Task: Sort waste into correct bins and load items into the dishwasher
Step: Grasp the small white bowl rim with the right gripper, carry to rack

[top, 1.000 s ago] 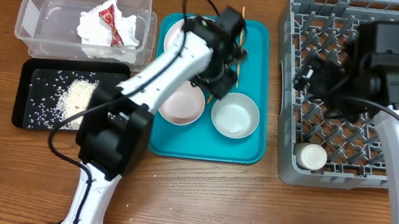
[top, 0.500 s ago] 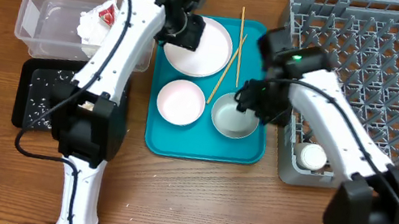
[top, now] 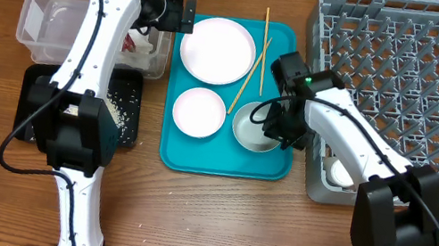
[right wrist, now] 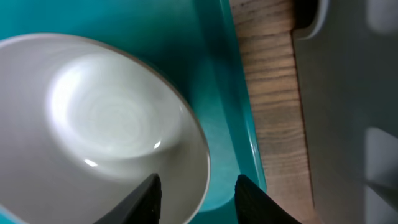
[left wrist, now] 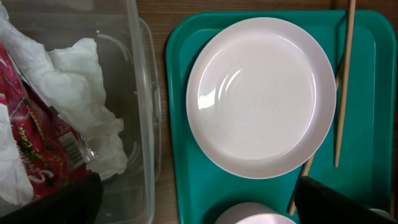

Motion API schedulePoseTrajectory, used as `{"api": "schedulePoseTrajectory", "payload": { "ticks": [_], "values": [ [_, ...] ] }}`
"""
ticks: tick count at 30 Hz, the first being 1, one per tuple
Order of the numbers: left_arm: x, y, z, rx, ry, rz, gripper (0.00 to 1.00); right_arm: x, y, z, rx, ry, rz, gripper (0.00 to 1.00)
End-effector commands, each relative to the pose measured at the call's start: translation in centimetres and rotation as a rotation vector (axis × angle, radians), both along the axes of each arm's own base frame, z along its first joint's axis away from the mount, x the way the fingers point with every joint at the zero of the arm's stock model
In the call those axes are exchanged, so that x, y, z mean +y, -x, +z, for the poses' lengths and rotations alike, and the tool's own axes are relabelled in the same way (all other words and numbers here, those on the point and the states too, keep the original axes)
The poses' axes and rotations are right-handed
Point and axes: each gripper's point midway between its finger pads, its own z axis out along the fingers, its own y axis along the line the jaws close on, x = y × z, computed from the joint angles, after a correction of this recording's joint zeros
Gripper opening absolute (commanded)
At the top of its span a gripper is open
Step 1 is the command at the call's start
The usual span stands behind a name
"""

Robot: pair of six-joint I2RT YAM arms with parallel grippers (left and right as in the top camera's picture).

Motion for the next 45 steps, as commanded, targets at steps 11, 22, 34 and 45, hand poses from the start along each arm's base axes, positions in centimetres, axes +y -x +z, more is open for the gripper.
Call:
{"api": "schedulePoseTrajectory", "payload": {
  "ticks": [11,22,34,45],
  "values": [
    [-0.7,-0.3,1.3,-0.034,0.016,-0.009,1.0,-0.5,-0.6,-0.9,-0.046,0.017,-0.013,0.04],
    [-0.7,-0.3,1.3,-0.034,0.016,-0.009,1.0,-9.0,-8.0,19.0,-0.538,0.389,-0.143,0.04],
    [-0.7,-0.3,1.3,-0.034,0.016,-0.009,1.0,-19.7,-17.4,24.9,-0.773,0.942,-0.15,0.04],
    [-0.7,-0.3,1.3,-0.034,0.016,-0.009,1.0,-17.1,-25.1,16.5,-0.684,1.104,0.156,0.04]
  ]
}}
